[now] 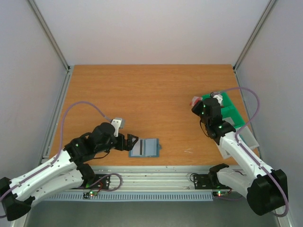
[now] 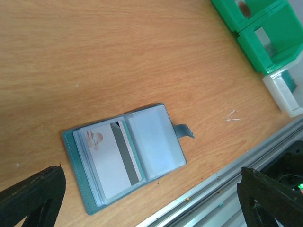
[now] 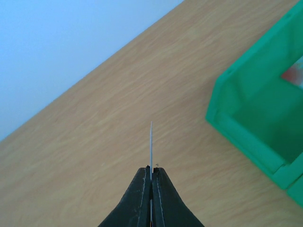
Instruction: Take the credit cards out of the card holder
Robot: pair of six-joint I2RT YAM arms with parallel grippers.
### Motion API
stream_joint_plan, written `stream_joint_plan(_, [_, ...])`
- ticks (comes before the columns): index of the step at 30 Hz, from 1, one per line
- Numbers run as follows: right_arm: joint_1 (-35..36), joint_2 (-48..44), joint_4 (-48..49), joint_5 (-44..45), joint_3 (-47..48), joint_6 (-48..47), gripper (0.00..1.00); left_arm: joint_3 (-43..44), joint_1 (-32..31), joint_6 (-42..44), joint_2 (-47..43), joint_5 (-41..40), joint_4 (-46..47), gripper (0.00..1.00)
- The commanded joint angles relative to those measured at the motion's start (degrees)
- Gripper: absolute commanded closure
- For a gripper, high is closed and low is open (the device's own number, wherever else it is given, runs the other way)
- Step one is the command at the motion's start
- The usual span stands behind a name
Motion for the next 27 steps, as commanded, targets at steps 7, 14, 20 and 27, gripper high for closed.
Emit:
stream_joint_plan(7, [-16.3,8.4,12.8,1.1,0.6,4.2,0.99,3.6,0.1,7.2,5.5,-3.1,5.5,0.01])
stream_joint_plan(14, [-23.8,17.5,16.6,-0.5,3.6,8.4,0.99,2.9,0.1,7.5,8.0,-3.4,6.1,0.01])
stream_joint_plan(20, [-26.7,23.2,17.8,-1.0,6.1,8.6,0.99,3.8,0.0,7.6,9.6,-5.1,6.6,0.01])
stream_joint_plan(27, [-29.3,30.4,20.4,-4.0,8.0,9.9,0.99,4.8,0.0,7.9,11.8,-4.7,5.6,0.01])
